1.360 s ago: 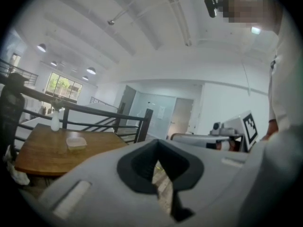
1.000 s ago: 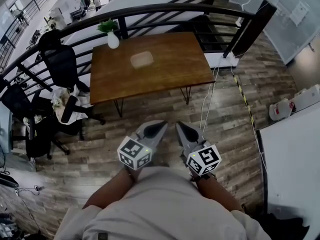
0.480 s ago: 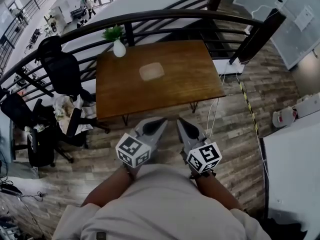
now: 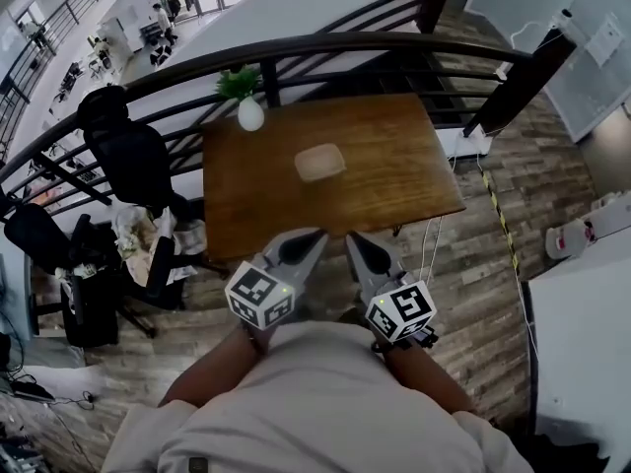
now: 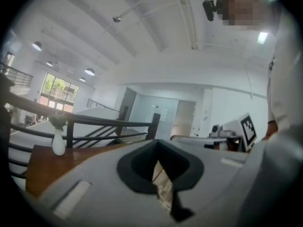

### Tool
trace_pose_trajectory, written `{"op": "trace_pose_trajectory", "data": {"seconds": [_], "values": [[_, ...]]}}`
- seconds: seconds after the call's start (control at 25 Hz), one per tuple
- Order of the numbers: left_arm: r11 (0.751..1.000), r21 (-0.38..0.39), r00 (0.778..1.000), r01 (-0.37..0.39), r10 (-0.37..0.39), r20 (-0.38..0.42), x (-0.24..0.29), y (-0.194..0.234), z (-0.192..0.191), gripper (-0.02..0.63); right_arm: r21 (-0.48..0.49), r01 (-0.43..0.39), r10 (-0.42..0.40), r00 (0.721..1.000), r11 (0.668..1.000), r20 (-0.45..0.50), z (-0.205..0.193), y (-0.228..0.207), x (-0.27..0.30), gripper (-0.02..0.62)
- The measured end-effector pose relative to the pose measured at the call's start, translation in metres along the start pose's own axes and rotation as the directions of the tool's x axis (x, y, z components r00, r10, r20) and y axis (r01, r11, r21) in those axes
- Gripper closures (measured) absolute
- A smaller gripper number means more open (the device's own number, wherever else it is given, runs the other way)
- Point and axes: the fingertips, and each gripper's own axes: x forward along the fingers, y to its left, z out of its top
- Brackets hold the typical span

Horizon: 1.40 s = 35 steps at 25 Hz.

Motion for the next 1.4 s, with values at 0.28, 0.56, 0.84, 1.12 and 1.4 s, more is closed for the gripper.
{"op": "trace_pose_trajectory", "data": {"seconds": [0.28,0.56,0.84,1.12,1.4], "values": [[1.000,-0.009,1.000,-0.017,0.017,-0.009,0.021,0.035,0.002,0.603,0.023,-0.003,0.003,1.000,1.000,-0.010,0.002,-0.029,0.035,0.591],[0.996,-0.025,0.996,-0.090,0.090,0.007,0.054,0.074,0.011,0.603,0.017,-0.074,0.074,0.996,0.997,-0.039,0.011,-0.067,0.072,0.591],[0.986,-0.039,0.986,-0.161,0.162,0.026,0.112,0.107,0.025,0.603,0.008,-0.153,0.154,0.987,0.988,-0.054,0.029,-0.128,0.107,0.591],[0.973,-0.016,0.971,-0.232,0.232,0.051,0.182,0.129,0.040,0.603,0.020,-0.219,0.220,0.972,0.976,-0.078,0.043,-0.200,0.125,0.591],[0.964,-0.021,0.962,-0.266,0.267,0.052,0.260,0.140,0.045,0.603,0.041,-0.284,0.287,0.951,0.958,-0.119,0.047,-0.271,0.132,0.591]]}}
